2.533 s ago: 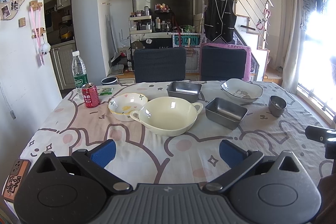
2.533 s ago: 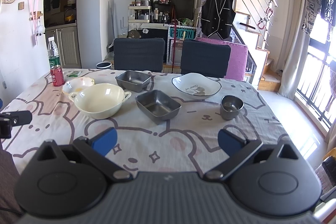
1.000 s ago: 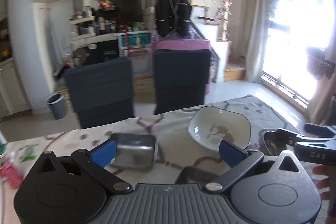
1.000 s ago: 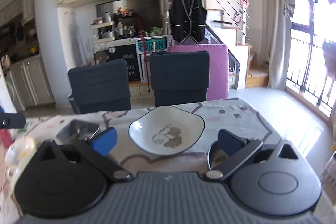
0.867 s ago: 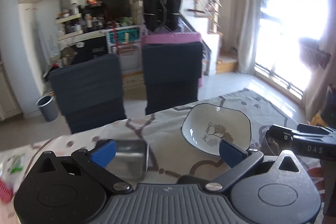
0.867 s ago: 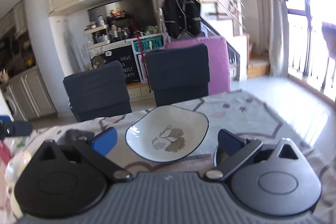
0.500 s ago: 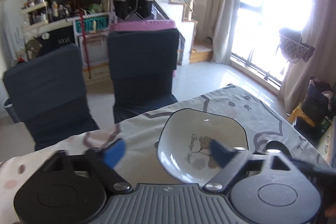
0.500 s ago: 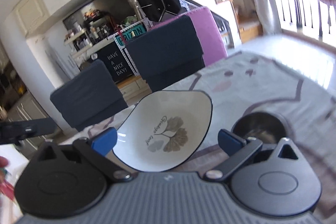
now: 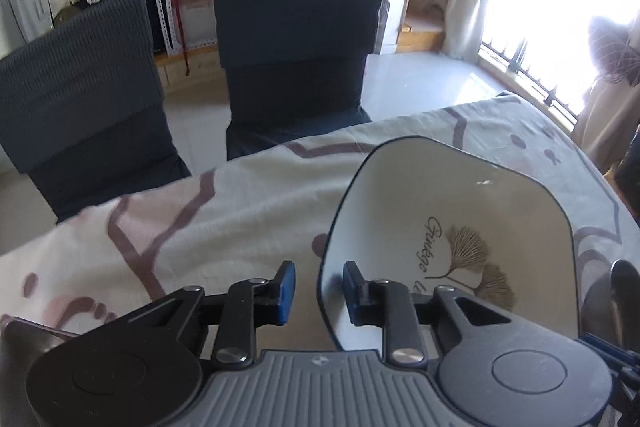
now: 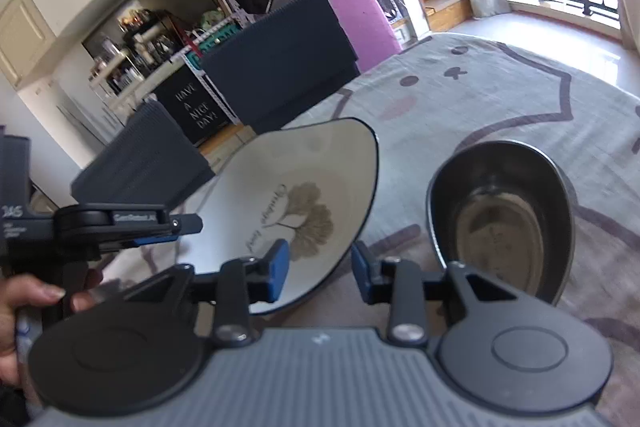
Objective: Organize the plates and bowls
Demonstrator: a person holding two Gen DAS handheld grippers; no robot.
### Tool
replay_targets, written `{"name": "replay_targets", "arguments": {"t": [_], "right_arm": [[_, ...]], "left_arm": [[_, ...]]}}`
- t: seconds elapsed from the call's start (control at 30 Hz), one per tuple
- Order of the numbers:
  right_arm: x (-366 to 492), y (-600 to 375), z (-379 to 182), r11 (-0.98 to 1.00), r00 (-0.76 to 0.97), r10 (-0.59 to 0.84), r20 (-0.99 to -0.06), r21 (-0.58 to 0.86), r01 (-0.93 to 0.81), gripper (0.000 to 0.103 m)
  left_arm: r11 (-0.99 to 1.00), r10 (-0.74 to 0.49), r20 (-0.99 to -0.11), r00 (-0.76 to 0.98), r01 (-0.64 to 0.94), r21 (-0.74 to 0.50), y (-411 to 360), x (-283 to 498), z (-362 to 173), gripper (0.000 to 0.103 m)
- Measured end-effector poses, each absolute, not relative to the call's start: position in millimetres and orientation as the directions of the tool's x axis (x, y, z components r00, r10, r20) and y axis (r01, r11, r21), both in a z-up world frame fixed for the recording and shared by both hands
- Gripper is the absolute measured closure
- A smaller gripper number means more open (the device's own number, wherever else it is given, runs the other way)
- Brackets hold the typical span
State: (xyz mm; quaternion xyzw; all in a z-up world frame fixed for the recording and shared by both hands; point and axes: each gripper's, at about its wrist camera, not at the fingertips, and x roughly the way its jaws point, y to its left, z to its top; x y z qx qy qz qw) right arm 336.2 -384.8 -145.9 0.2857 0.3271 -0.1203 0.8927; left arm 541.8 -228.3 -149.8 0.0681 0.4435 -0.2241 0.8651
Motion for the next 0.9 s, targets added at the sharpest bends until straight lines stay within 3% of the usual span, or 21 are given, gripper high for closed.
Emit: {"name": "replay_targets", "arguments": {"t": [0.2, 0.3, 0.53, 0.77, 0.9], "right_arm": [[340.1, -383.5, -154.2, 0.814, 0.729, -0.008, -0.684, 0.419, 0.402, 0.067], [346.1, -386.5, -153.0, 0.825, 0.731, 0.002, -0.682, 0.415, 0.384, 0.077], [345.9, -394.1, -147.2, 0.843, 0.729, 0.012, -0.685, 0.399, 0.361, 0.086], [343.8, -387.8, -142.5, 0.896, 0.719, 0.040, -0.694, 0.344, 0.282, 0.089], [359.3, -394.8, -142.1, 0.907, 0.719, 0.057, -0.692, 0.338, 0.253, 0.081]], "left_arm": [[0.874, -0.327, -0.790, 0.518, 0.483, -0.045, -228.5, 536.9, -152.6, 0.077], [0.872, -0.324, -0.801, 0.503, 0.487, -0.047, -222.8, 532.2, -152.1, 0.077], [0.865, -0.358, -0.825, 0.437, 0.489, -0.117, -201.3, 499.8, -153.4, 0.078], [0.871, -0.404, -0.841, 0.359, 0.432, -0.234, -172.4, 482.3, -148.9, 0.080], [0.899, -0.368, -0.829, 0.421, 0.390, -0.201, -171.8, 497.9, -145.2, 0.085]]}}
